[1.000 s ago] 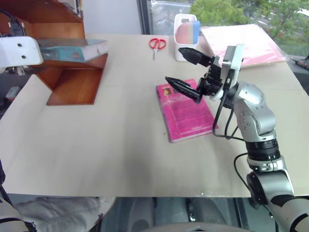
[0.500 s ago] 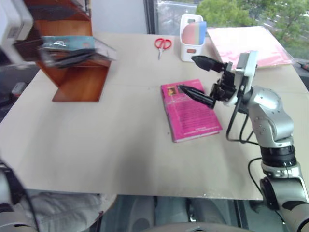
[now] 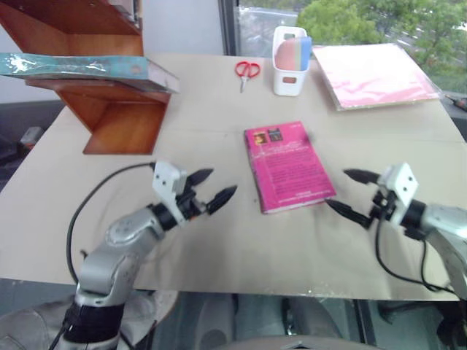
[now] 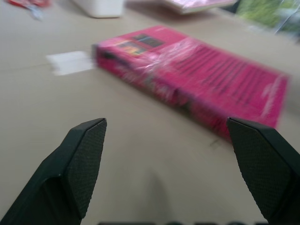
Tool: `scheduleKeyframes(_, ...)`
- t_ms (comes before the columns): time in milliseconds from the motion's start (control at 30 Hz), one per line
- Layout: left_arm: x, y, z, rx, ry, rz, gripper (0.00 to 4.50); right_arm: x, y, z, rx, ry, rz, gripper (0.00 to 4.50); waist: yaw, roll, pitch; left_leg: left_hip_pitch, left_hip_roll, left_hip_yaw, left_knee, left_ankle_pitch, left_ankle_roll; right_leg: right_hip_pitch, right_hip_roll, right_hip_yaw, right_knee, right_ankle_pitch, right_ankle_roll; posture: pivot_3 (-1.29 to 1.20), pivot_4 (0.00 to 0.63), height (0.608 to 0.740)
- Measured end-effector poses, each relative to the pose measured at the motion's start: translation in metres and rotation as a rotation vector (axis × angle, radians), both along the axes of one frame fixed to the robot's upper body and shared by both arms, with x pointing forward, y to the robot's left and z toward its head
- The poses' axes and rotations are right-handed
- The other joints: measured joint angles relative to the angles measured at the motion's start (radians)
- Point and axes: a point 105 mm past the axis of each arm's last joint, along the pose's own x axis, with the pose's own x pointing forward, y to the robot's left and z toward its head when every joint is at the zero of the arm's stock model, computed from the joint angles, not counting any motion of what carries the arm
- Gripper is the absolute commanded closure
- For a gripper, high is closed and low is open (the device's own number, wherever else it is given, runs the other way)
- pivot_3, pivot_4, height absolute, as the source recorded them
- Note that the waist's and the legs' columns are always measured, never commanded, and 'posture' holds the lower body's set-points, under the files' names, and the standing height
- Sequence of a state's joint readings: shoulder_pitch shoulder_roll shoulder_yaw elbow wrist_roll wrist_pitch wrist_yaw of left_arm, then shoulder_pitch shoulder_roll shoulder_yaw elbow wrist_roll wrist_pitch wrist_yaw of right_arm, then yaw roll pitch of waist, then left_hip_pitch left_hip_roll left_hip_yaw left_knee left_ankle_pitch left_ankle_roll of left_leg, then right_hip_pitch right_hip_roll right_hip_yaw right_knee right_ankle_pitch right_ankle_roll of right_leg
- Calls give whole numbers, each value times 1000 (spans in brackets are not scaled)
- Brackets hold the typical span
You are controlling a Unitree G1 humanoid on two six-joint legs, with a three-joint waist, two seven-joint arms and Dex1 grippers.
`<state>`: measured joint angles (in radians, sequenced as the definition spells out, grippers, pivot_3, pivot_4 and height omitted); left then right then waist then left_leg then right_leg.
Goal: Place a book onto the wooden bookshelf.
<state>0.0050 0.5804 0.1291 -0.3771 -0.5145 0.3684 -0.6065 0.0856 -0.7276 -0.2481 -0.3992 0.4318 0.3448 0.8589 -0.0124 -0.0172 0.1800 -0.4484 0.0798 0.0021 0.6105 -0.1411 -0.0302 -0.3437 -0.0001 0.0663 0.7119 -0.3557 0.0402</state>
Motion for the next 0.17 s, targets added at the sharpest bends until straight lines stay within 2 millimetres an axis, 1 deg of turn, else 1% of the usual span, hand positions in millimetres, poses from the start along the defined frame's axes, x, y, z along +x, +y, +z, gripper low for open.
scheduleKeyframes(67,-5,24,2,68,-40,50,99,-9,-14,0,-20,-1,-62,0,-2,0,0,2,0,1,0,0,0,1,-1,1,0,0,0,0,150,740)
scheduleKeyframes(100,-5,25,2,69,-40,51,99,-9,-15,-1,-21,0,-67,0,-2,0,0,2,0,1,0,0,0,1,-1,1,0,0,0,0,150,740)
scheduleKeyframes(167,-9,38,-1,88,-36,64,99,-14,-26,0,-33,-2,-119,0,-3,1,0,2,0,2,0,0,0,1,-1,2,0,0,0,0,150,740)
